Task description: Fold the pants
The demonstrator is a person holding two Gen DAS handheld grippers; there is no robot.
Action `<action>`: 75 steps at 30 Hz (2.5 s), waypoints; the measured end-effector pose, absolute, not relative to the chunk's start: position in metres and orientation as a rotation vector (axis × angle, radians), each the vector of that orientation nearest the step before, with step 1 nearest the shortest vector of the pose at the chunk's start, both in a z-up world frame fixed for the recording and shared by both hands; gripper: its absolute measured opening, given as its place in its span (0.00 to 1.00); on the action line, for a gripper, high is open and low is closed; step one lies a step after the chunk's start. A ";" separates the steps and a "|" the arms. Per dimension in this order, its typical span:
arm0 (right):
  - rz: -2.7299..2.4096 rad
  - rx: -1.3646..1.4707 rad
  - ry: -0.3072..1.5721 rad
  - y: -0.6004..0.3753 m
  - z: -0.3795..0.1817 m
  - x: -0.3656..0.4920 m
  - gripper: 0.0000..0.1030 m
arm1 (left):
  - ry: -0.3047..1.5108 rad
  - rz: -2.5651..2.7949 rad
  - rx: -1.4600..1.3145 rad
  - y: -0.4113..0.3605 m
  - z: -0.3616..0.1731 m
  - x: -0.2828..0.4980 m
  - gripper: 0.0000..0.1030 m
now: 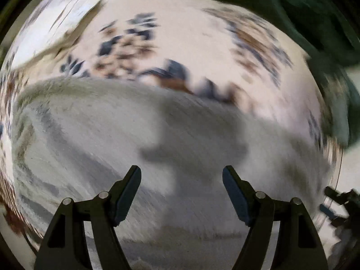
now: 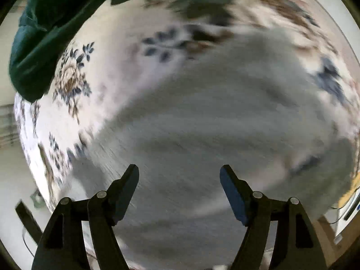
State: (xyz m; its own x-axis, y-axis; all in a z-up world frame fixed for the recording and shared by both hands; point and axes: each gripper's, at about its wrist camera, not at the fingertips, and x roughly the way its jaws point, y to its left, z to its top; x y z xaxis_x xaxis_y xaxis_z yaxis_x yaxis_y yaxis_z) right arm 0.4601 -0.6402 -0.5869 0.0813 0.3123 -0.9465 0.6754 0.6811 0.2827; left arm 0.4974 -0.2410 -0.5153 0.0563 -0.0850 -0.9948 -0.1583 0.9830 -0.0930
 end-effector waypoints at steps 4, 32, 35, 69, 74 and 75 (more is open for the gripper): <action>-0.421 0.866 1.561 -0.625 -0.618 0.532 0.74 | 1.593 0.211 -0.358 -0.187 -0.537 0.547 0.71; -0.606 0.846 1.447 -0.659 -0.594 0.472 0.07 | 1.362 0.233 -0.882 -0.045 -0.582 0.490 0.05; -0.581 0.852 1.397 -0.662 -0.559 0.427 0.07 | 1.305 0.148 -0.889 -0.038 -0.549 0.467 0.05; -0.447 1.058 1.261 -0.694 -0.581 0.097 0.62 | 1.366 0.359 -0.632 -0.072 -0.529 0.204 0.74; -0.548 1.122 1.115 -0.764 -0.578 0.114 0.62 | 1.292 0.291 -0.492 -0.128 -0.506 0.208 0.78; -0.566 1.131 1.107 -0.775 -0.586 0.122 0.62 | 1.289 0.284 -0.471 -0.140 -0.507 0.212 0.78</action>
